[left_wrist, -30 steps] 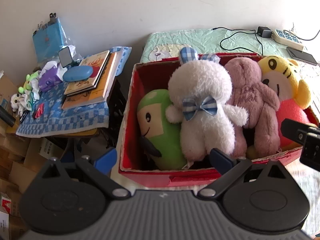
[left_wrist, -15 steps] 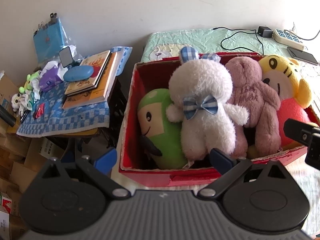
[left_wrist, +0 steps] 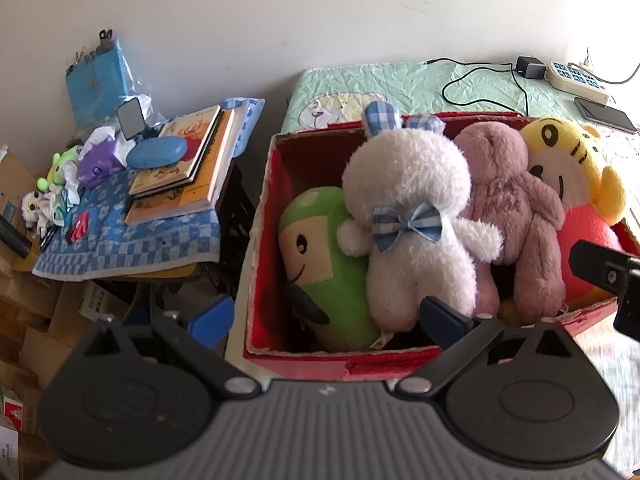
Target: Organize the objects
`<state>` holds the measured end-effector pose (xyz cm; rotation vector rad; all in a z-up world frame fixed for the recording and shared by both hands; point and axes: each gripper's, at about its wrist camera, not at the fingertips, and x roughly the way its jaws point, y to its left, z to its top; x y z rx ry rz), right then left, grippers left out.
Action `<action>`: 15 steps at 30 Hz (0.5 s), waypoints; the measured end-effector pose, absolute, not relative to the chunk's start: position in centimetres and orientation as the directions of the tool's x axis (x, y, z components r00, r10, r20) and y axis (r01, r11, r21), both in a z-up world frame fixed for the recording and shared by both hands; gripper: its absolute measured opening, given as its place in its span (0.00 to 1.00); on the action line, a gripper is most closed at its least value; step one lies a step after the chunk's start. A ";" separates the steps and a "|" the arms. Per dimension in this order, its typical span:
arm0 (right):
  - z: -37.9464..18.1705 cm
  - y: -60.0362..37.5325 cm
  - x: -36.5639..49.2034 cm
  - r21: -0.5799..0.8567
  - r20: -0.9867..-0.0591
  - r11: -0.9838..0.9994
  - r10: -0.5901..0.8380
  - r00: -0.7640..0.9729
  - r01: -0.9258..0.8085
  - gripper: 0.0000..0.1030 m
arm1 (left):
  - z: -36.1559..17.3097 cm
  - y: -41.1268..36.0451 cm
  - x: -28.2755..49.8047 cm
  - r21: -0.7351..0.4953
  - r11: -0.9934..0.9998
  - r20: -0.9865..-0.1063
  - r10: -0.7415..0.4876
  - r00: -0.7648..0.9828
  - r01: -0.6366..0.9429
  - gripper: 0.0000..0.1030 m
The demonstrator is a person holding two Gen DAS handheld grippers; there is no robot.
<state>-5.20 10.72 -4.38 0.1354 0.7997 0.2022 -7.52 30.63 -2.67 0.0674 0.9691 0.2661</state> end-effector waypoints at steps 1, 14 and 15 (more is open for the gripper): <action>-4.4 10.8 -5.1 0.193 -0.697 0.973 0.229 0.679 -0.129 0.78 | -2.7 30.6 -7.5 0.176 0.965 -0.804 0.254 0.538 -0.193 0.97; -4.2 11.3 -4.8 0.173 -0.697 0.975 0.222 0.681 -0.140 0.77 | -2.8 30.7 -7.0 0.169 0.969 -0.802 0.242 0.546 -0.181 0.97; -4.2 11.3 -4.8 0.174 -0.698 0.975 0.222 0.681 -0.139 0.77 | -2.8 30.7 -7.0 0.170 0.969 -0.802 0.242 0.546 -0.181 0.97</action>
